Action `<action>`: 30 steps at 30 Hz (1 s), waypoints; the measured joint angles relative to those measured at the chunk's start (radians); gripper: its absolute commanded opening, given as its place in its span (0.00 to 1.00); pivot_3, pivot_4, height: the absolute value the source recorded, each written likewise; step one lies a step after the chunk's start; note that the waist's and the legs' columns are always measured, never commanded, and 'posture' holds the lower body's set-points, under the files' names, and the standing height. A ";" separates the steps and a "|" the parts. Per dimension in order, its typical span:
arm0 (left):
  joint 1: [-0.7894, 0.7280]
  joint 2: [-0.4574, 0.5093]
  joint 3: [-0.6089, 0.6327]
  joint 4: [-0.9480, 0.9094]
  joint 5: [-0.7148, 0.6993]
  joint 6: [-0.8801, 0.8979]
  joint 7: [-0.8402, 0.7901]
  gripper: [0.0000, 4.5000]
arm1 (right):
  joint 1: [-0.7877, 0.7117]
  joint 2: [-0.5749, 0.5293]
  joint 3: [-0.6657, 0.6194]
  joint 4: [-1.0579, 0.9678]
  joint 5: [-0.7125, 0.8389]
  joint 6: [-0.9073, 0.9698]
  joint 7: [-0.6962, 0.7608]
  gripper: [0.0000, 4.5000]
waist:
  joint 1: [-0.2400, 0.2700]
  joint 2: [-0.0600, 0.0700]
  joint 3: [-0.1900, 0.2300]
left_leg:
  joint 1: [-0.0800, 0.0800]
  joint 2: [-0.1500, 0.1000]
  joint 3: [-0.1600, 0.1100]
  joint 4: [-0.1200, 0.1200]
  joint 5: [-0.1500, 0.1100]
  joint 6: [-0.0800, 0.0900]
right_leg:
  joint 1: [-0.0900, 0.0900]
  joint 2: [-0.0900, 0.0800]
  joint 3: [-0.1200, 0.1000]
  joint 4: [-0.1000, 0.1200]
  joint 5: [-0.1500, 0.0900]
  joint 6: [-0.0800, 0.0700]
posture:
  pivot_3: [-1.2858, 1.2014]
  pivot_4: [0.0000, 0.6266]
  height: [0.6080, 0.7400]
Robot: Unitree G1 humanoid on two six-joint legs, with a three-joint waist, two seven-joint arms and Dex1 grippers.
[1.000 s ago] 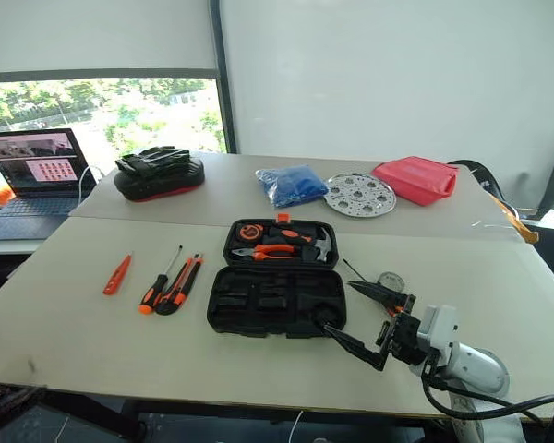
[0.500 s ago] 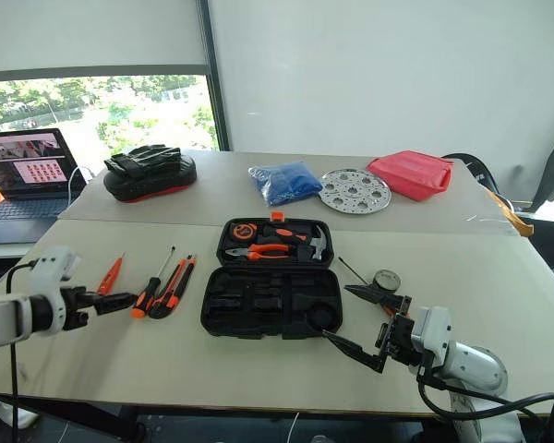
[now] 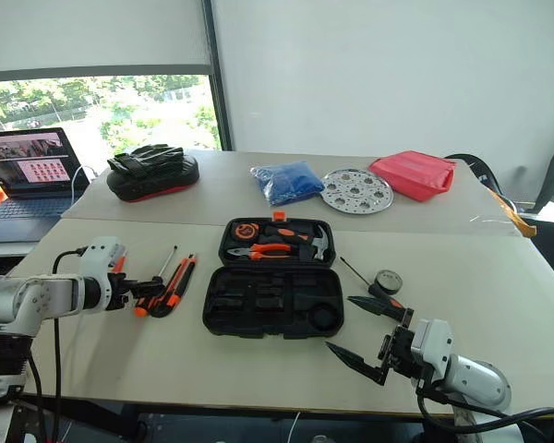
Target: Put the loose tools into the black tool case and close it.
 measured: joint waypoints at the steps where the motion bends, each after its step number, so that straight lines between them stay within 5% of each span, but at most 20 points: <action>1: -0.001 -0.002 -0.003 0.000 0.003 -0.001 -0.016 0.50 | 0.002 0.000 0.000 -0.001 0.000 -0.001 -0.003 1.00 | 0.001 0.000 0.000 | 0.000 0.000 0.000 0.000 0.000 0.000 | 0.000 0.000 0.000 0.000 0.000 0.000 | 0.52 0.24 1.00; 7: 0.003 -0.001 -0.006 -0.002 0.017 -0.026 -0.066 0.09 | 0.031 0.000 -0.004 -0.011 0.000 -0.006 -0.006 1.00 | -0.004 0.000 0.000 | 0.001 0.000 0.000 0.000 0.000 0.000 | 0.000 0.000 0.000 0.001 0.000 0.000 | 0.52 0.24 1.00; 17: 0.035 0.026 0.065 -0.008 0.061 -0.504 -0.374 0.09 | 0.080 -0.010 -0.044 -0.025 -0.003 -0.010 -0.028 1.00 | 0.008 0.000 0.000 | -0.002 -0.001 0.000 0.000 0.001 -0.001 | -0.001 -0.001 0.000 -0.001 0.000 0.000 | 0.52 0.24 1.00; 22: -0.076 0.003 -0.167 -0.053 0.183 -0.827 -0.702 0.09 | 0.124 -0.052 -0.118 -0.059 0.000 -0.006 -0.050 1.00 | 0.027 0.000 0.000 | -0.001 -0.002 0.001 0.001 0.001 -0.001 | 0.002 -0.001 0.000 -0.003 0.000 0.002 | 0.52 0.24 1.00; 30: -0.365 -0.202 -0.478 0.342 0.570 -1.247 -0.740 0.09 | 0.181 -0.047 -0.140 -0.122 0.002 0.028 -0.109 1.00 | 0.012 0.000 0.000 | -0.003 -0.002 0.000 0.002 0.001 0.000 | 0.003 0.001 0.002 -0.003 0.000 0.003 | 0.52 0.24 1.00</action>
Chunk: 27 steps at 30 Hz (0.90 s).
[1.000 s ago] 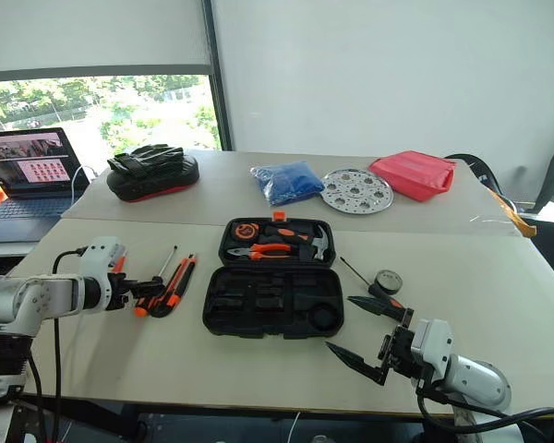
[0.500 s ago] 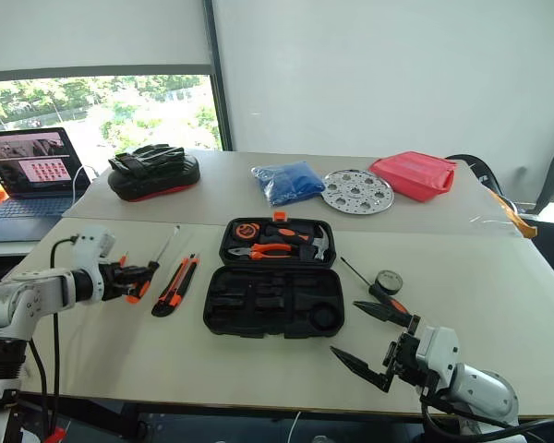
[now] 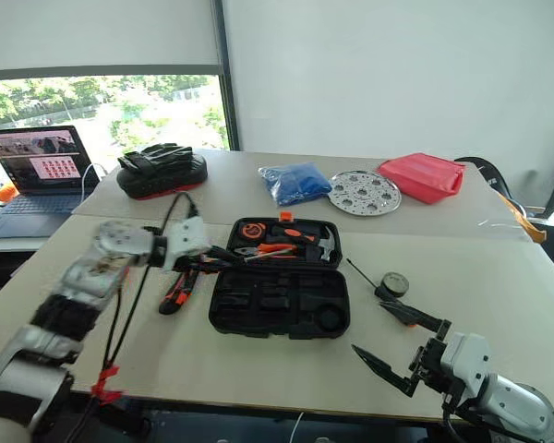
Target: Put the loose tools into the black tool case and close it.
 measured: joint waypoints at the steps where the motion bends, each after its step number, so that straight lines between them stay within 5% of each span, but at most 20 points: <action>1: -0.018 -0.014 -0.014 0.035 0.023 -0.027 0.004 0.09 | 0.002 0.004 0.001 -0.010 0.000 0.008 -0.009 1.00 | -0.004 0.000 0.000 | 0.000 0.000 0.000 0.000 0.000 0.000 | 0.000 0.000 0.000 0.000 0.000 0.000 | 0.52 0.24 1.00; 14: -0.101 -0.105 -0.056 0.247 0.151 -0.165 -0.065 0.09 | 0.083 0.055 -0.006 -0.115 -0.008 0.033 -0.127 1.00 | -0.011 0.000 0.000 | 0.002 0.000 0.000 0.000 0.000 0.001 | 0.001 0.000 0.000 0.002 -0.004 0.007 | 0.52 0.24 1.00; 27: -0.072 -0.121 -0.050 0.164 0.190 0.034 -0.026 0.09 | 0.087 0.057 -0.001 -0.126 -0.020 0.033 -0.137 1.00 | -0.011 0.000 0.000 | 0.003 0.000 -0.001 0.001 0.000 0.001 | 0.002 0.000 0.000 0.002 -0.004 0.007 | 0.52 0.24 1.00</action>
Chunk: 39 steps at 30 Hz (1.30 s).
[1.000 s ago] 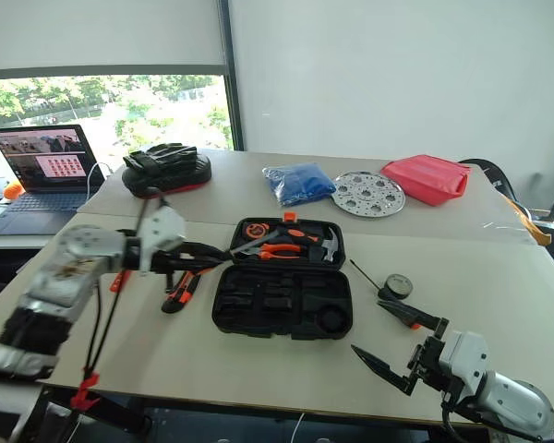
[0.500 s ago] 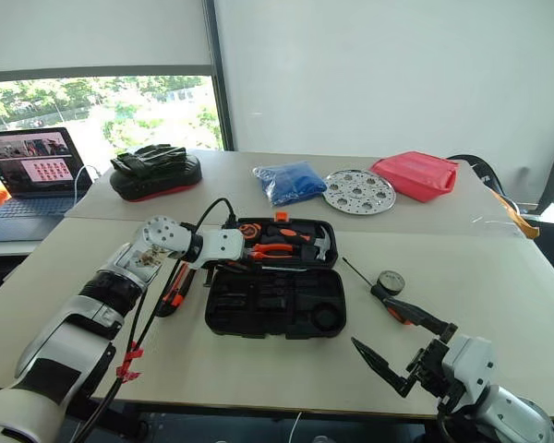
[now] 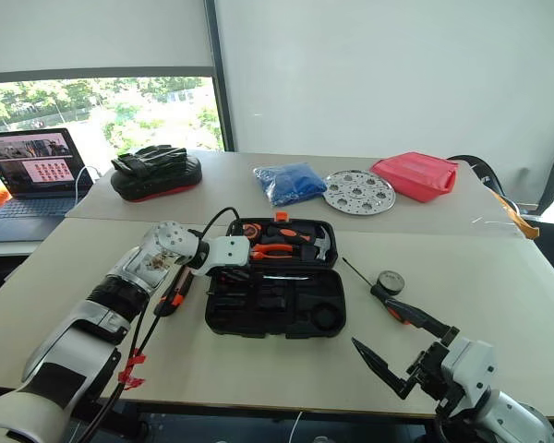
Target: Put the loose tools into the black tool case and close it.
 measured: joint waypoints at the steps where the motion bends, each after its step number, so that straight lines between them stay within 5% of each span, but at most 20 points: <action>1: 0.001 -0.001 0.000 -0.005 0.000 0.014 0.002 0.09 | -0.001 0.000 0.002 0.000 0.000 0.000 0.000 1.00 | 0.000 0.000 0.000 | 0.000 0.000 0.000 0.000 0.000 0.000 | 0.000 0.000 0.000 0.000 0.000 0.000 | 0.52 0.24 1.00; 8: 0.002 -0.013 -0.003 -0.039 0.007 0.099 -0.001 0.09 | -0.004 0.003 0.023 0.000 -0.002 0.000 0.001 1.00 | 0.001 0.000 0.000 | 0.000 0.000 0.000 0.001 0.000 0.000 | 0.000 0.000 0.000 0.000 0.000 0.000 | 0.52 0.24 1.00; 15: 0.031 0.000 0.011 -0.077 0.000 0.116 -0.006 0.61 | -0.005 0.006 0.029 0.000 -0.002 0.000 0.001 1.00 | 0.003 0.001 0.000 | -0.001 0.000 -0.001 0.001 0.000 0.000 | 0.000 0.000 0.000 0.000 0.000 0.000 | 0.52 0.24 1.00; 21: 0.051 -0.001 0.126 -0.131 -0.133 0.051 -0.027 0.61 | -0.003 0.007 0.031 0.000 -0.002 0.000 0.003 1.00 | 0.006 0.001 0.000 | -0.005 0.000 -0.001 0.004 0.000 0.000 | -0.002 0.000 -0.001 0.000 0.004 -0.006 | 0.52 0.24 1.00; 30: 0.092 0.000 0.155 -0.074 -0.148 0.010 0.017 0.01 | -0.008 0.009 0.052 0.010 -0.002 0.000 0.005 1.00 | 0.003 0.001 0.000 | -0.004 0.000 -0.001 0.004 0.000 0.001 | -0.002 0.000 -0.001 0.000 0.004 -0.005 | 0.52 0.24 1.00; 39: 0.099 -0.037 0.151 -0.022 -0.132 0.064 0.056 0.01 | -0.015 0.006 0.053 0.015 -0.002 0.000 0.004 1.00 | 0.006 0.001 0.000 | -0.005 0.000 -0.001 0.005 0.000 0.001 | -0.002 0.000 -0.001 0.000 0.004 -0.005 | 0.52 0.24 1.00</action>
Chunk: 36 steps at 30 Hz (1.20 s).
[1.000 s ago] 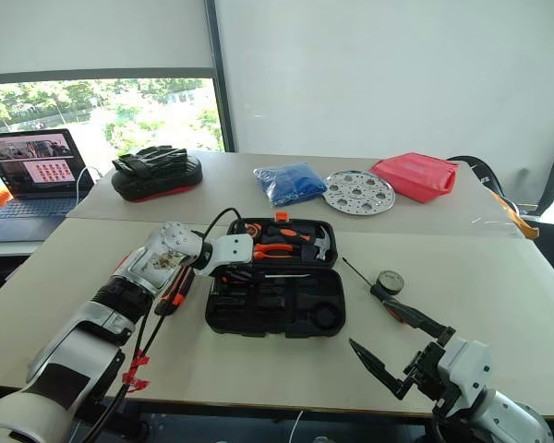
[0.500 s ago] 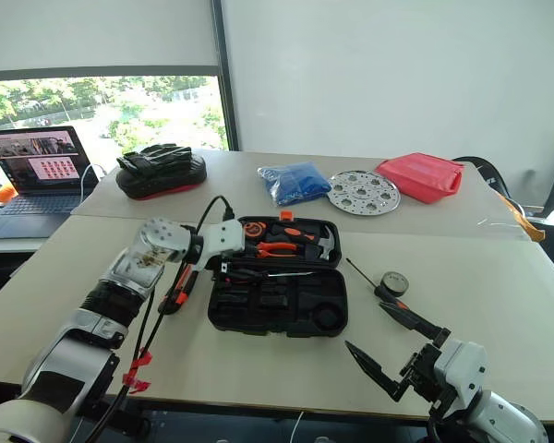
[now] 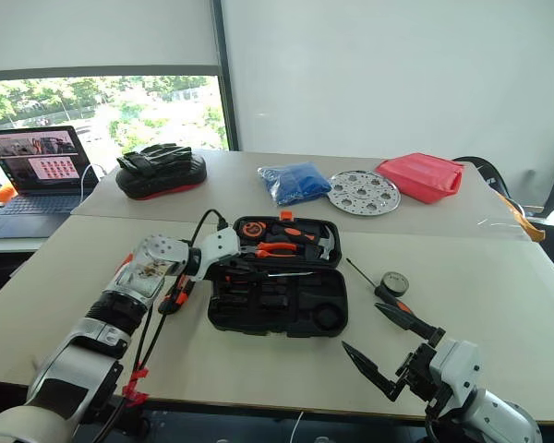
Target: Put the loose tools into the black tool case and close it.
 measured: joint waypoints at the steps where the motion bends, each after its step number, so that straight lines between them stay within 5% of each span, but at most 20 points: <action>1: 0.000 -0.004 0.000 0.002 0.000 0.001 0.004 0.01 | 0.001 -0.002 0.000 0.000 0.000 0.000 0.000 1.00 | 0.000 0.000 0.000 | 0.000 0.000 0.000 0.000 0.000 0.000 | 0.000 0.000 0.000 0.000 0.000 0.000 | 0.52 0.24 1.00; 20: 0.026 -0.054 -0.037 0.002 0.074 0.011 0.093 0.01 | -0.015 0.004 0.007 0.001 -0.020 0.002 -0.009 1.00 | 0.001 0.006 -0.006 | 0.017 -0.001 0.000 0.000 0.000 0.000 | 0.017 0.000 0.000 -0.001 -0.005 0.008 | 0.52 0.24 1.00; 25: 0.161 -0.032 0.057 -0.088 -0.052 -0.038 0.045 0.01 | -0.017 0.007 0.001 0.016 -0.019 0.002 -0.004 1.00 | -0.007 0.006 -0.006 | 0.015 0.000 0.000 -0.001 0.000 0.000 | 0.014 0.000 0.001 -0.001 -0.005 0.007 | 0.52 0.24 1.00; 29: 0.322 0.079 0.255 -0.263 -0.282 -0.013 -0.043 0.37 | 0.007 0.003 -0.040 0.032 0.003 0.002 0.003 1.00 | -0.021 0.005 -0.006 | 0.001 0.002 -0.001 -0.001 0.000 0.000 | -0.001 0.001 0.000 0.003 0.001 -0.002 | 0.52 0.24 1.00; 33: 0.537 0.265 0.480 -0.423 -0.431 0.045 -0.098 0.66 | 0.044 -0.008 -0.082 0.043 0.022 -0.001 0.027 1.00 | -0.031 0.008 -0.007 | 0.007 0.002 0.001 -0.006 -0.001 0.001 | 0.002 -0.001 0.003 0.001 0.000 -0.002 | 0.52 0.24 1.00; 36: 0.750 0.295 0.610 -0.480 -0.508 0.068 -0.115 0.93 | 0.075 -0.010 -0.098 0.056 0.022 -0.004 0.049 1.00 | -0.023 0.008 -0.006 | 0.006 0.002 0.002 -0.006 -0.001 0.001 | 0.002 -0.003 0.002 0.000 0.000 -0.001 | 0.52 0.24 1.00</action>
